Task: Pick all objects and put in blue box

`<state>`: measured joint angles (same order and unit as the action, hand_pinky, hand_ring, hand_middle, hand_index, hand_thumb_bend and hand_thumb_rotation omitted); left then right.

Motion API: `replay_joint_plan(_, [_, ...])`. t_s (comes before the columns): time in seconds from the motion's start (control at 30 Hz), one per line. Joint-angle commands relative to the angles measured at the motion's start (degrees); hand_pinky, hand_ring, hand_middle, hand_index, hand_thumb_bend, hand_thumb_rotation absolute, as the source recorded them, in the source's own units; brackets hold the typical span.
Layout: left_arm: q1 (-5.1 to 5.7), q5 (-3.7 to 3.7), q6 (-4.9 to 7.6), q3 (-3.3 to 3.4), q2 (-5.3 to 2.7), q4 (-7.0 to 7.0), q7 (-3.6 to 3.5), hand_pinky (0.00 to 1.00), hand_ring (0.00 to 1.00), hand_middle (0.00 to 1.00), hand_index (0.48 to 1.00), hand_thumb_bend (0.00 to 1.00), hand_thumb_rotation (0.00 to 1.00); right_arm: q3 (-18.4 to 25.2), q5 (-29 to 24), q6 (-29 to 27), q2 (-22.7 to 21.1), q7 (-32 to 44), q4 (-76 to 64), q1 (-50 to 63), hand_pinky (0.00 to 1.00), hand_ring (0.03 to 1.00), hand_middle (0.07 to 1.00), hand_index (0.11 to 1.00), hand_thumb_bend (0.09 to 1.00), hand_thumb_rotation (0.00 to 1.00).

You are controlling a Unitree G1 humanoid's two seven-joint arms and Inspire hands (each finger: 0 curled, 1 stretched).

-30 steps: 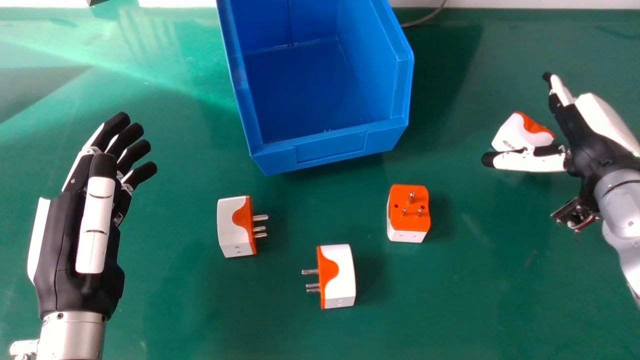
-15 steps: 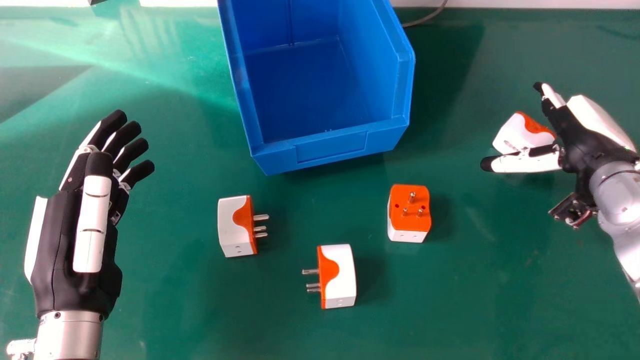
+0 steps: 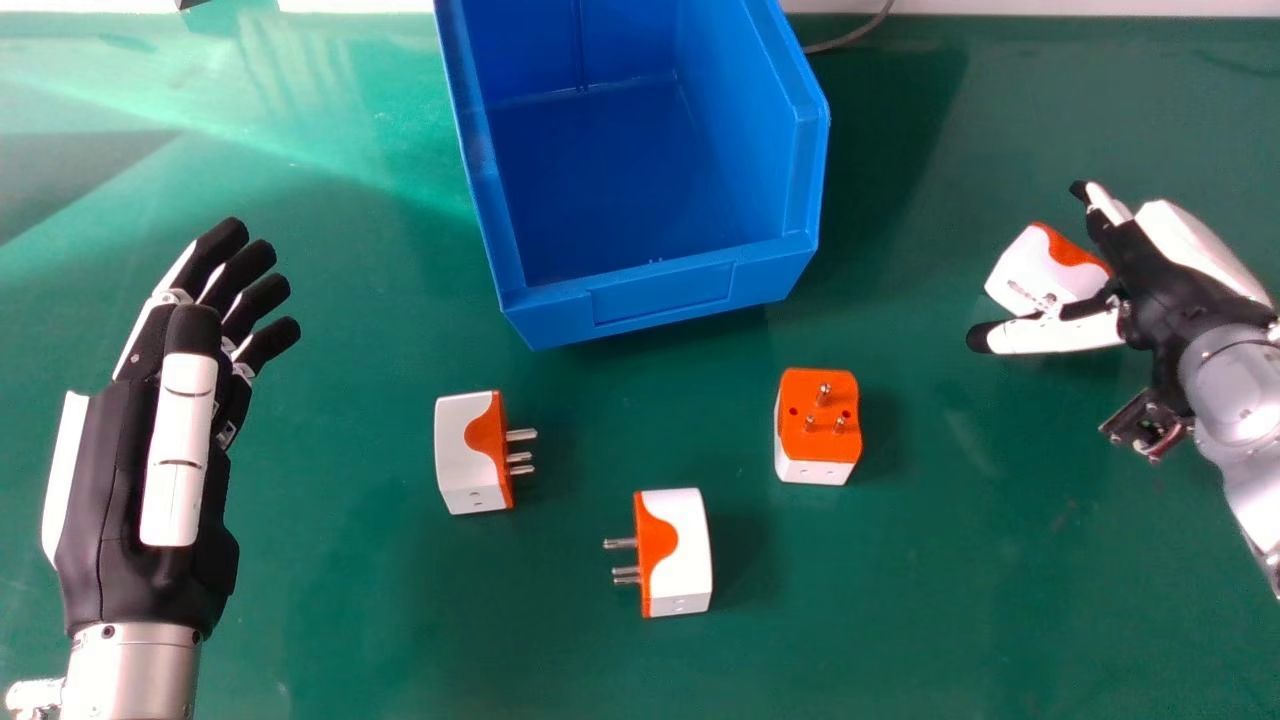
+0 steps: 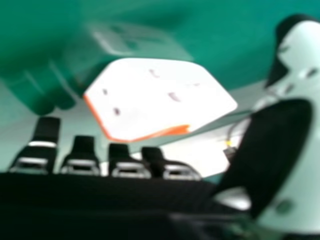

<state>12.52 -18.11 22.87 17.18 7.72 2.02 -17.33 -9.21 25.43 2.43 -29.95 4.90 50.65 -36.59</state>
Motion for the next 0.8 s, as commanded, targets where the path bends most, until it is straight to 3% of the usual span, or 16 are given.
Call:
replay_joint_plan(0.0, [0.27, -0.58, 0.49, 0.66, 0.63, -1.06, -0.19, 0.85, 0.87, 0.88, 0.860, 0.71, 0.83, 0.0, 0.0, 0.3, -1.8, 0.0, -0.3, -2.0, 0.88, 0.975, 1.000, 0.985, 0.610, 0.31])
replay_joint_plan(0.13, [0.37, -0.81, 0.60, 0.76, 0.74, -0.94, -0.62, 0.86, 0.87, 0.88, 0.858, 0.72, 0.83, -0.3, 0.3, 0.9, -1.8, 0.0, 0.1, -2.3, 0.88, 0.973, 1.000, 0.983, 0.607, 0.31])
replay_joint_plan(0.43, [0.50, -0.66, 0.46, 0.79, 0.85, -1.27, -0.61, 0.84, 0.87, 0.88, 0.854, 0.72, 0.83, -1.0, 0.5, 2.2, -1.9, 0.0, 2.9, -4.3, 0.88, 0.971, 1.000, 0.986, 0.609, 0.33])
replay_joint_plan(0.53, [0.72, -0.55, 0.23, 0.86, 0.82, -1.70, -0.30, 0.85, 0.87, 0.88, 0.854, 0.72, 0.83, -0.8, -0.1, 2.7, -1.8, -0.1, 4.1, -4.8, 0.88, 0.971, 1.000, 0.984, 0.609, 0.33])
replay_joint_plan(0.77, [0.91, -0.64, 0.44, 1.11, 0.98, -1.63, -0.49, 0.86, 0.88, 0.88, 0.856, 0.72, 0.84, -0.7, -0.5, 3.3, -1.5, -0.2, 6.1, -5.7, 0.88, 0.967, 0.999, 0.969, 0.614, 0.32])
